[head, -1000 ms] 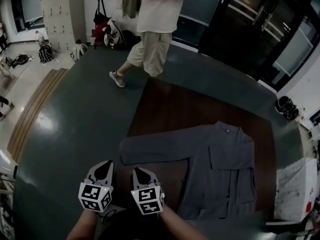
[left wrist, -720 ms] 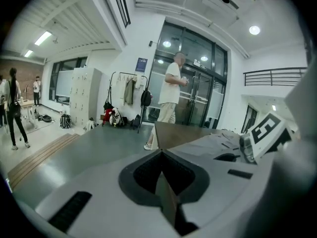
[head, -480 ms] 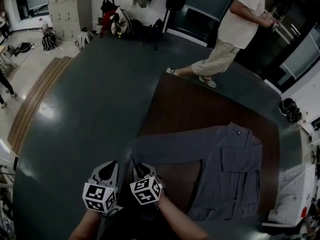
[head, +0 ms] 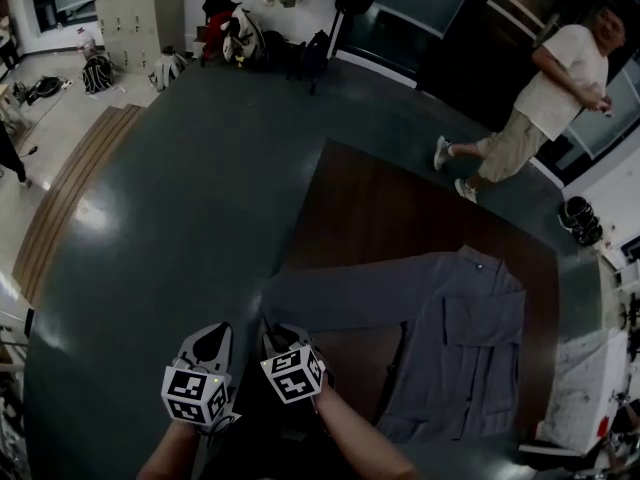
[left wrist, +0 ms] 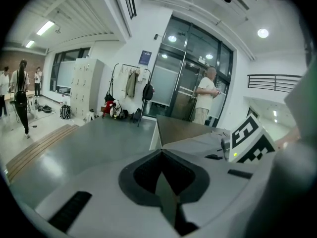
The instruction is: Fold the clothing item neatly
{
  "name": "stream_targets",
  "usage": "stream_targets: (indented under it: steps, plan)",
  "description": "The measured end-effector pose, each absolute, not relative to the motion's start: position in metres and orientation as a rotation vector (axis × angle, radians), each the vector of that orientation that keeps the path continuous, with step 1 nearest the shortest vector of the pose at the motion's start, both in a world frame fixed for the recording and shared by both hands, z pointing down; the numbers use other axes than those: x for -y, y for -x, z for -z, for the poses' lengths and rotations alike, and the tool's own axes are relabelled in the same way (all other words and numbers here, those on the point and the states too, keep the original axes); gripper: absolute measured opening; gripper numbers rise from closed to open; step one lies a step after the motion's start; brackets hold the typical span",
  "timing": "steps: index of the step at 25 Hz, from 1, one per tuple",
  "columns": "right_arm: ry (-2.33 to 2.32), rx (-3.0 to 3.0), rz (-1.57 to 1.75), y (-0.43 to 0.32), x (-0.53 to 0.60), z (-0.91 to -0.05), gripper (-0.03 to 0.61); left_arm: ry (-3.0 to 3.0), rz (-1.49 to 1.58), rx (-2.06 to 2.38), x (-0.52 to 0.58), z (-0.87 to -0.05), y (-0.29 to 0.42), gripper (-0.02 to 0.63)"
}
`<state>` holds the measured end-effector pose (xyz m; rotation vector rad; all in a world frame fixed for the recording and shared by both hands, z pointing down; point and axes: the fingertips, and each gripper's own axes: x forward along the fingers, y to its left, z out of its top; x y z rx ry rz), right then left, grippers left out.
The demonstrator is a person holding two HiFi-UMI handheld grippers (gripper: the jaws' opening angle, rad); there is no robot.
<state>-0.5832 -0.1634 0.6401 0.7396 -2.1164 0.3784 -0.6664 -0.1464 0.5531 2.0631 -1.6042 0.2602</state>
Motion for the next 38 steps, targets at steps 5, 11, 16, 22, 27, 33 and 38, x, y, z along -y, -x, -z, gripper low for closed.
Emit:
stream_targets:
  steps: [5, 11, 16, 22, 27, 33, 38]
  plan:
    - [-0.772, 2.156, -0.426, 0.578, 0.171, -0.633, 0.026, -2.078, -0.253, 1.613, 0.152, -0.545, 0.661, 0.008]
    - [-0.871, 2.265, -0.473, 0.556, 0.181, -0.59, 0.017, -2.096, -0.251, 1.623, 0.151, -0.534, 0.648, 0.008]
    - [-0.943, 2.357, -0.481, 0.522, 0.189, -0.537, 0.017, -2.127, -0.254, 1.619, 0.151, -0.522, 0.619, 0.008]
    - [-1.015, 2.441, -0.499, 0.457, 0.196, -0.481, 0.017, -2.207, -0.247, 1.61, 0.155, -0.495, 0.552, 0.008]
    - [-1.027, 2.499, -0.5, 0.404, 0.194, -0.449, 0.017, -2.241, -0.237, 1.594, 0.153, -0.478, 0.489, 0.008]
    - [-1.099, 2.556, -0.498, 0.33, 0.198, -0.431, 0.017, -2.287, -0.245, 1.615, 0.155, -0.466, 0.423, 0.008]
    - [-1.181, 2.581, -0.541, 0.259, 0.198, -0.418, 0.017, -2.297, -0.235, 1.659, 0.146, -0.451, 0.379, 0.008]
